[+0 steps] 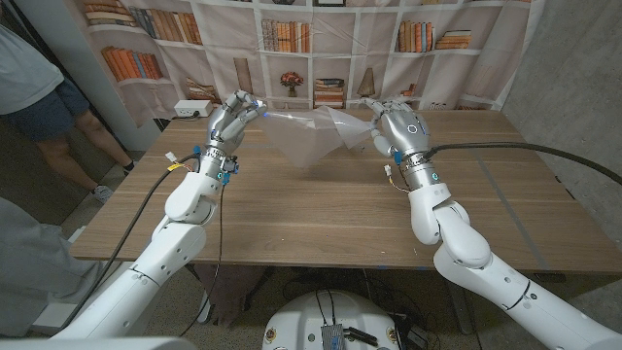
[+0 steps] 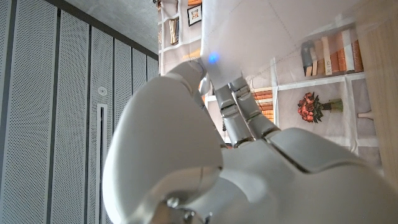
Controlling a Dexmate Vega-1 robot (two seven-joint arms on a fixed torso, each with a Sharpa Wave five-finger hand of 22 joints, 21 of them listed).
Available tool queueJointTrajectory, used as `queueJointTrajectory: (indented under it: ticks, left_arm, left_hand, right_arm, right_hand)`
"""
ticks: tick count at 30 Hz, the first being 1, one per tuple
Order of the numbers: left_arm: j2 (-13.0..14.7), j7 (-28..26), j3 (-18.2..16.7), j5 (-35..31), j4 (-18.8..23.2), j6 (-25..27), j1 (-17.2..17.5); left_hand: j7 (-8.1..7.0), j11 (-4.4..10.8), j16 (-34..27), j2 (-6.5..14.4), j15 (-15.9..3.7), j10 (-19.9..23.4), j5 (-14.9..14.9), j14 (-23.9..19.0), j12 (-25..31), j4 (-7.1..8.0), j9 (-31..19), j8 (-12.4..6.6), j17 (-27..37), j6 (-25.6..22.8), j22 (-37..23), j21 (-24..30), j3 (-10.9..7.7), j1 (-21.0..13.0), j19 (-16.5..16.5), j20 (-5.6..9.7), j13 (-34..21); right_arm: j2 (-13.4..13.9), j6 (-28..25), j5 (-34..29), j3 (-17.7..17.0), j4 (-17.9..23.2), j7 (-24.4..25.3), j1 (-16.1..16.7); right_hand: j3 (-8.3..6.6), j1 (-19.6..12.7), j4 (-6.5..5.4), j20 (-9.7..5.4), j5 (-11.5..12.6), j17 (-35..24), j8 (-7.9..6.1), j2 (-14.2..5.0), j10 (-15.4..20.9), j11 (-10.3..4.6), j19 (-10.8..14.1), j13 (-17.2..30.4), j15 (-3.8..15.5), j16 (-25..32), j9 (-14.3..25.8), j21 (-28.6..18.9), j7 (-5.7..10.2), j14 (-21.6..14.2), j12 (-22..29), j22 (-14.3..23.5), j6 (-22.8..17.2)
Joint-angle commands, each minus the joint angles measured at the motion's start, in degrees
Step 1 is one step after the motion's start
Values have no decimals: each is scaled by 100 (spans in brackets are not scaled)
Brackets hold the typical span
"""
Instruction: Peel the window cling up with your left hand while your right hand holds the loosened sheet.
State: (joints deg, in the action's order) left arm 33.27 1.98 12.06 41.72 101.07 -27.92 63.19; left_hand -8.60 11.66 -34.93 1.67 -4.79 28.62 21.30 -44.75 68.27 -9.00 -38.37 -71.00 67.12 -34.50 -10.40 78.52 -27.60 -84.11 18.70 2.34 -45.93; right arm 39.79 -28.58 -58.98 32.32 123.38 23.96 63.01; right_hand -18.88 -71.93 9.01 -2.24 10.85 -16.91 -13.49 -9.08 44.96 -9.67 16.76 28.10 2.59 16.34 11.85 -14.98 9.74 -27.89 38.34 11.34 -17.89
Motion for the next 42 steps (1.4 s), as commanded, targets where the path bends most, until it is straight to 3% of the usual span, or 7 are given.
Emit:
queueJointTrajectory:
  ticks: [1, 42]
  left_arm:
    - [-16, -58, -96, -62, 0, -110, 50]
    - [37, -223, -312, -152, 231, -159, 243]
  left_hand:
    - [17, 10, 52, -31, -697, 36, 44, -74, 9, -13, -23, -32, 30, -8, -2, 14, -38, 4, -50, 386, -7]
    - [15, 9, 198, -8, -683, 48, 43, -121, 18, -6, 8, -47, 132, -12, 2, -9, 1, 5, -79, 392, -22]
  right_arm:
    - [-1, -183, 142, -101, 50, 121, 109]
    - [-56, -784, 1028, -444, -196, 807, 395]
  right_hand:
    - [9, -63, 4, -387, 51, -14, 14, -1, 245, -237, 50, 137, 1116, 35, 21, -27, 52, -48, 29, 12, -24]
    - [31, -119, 6, -454, 51, -60, 7, -5, 232, -233, 146, 189, 1120, 68, 30, -69, 76, -195, 42, 19, -71]
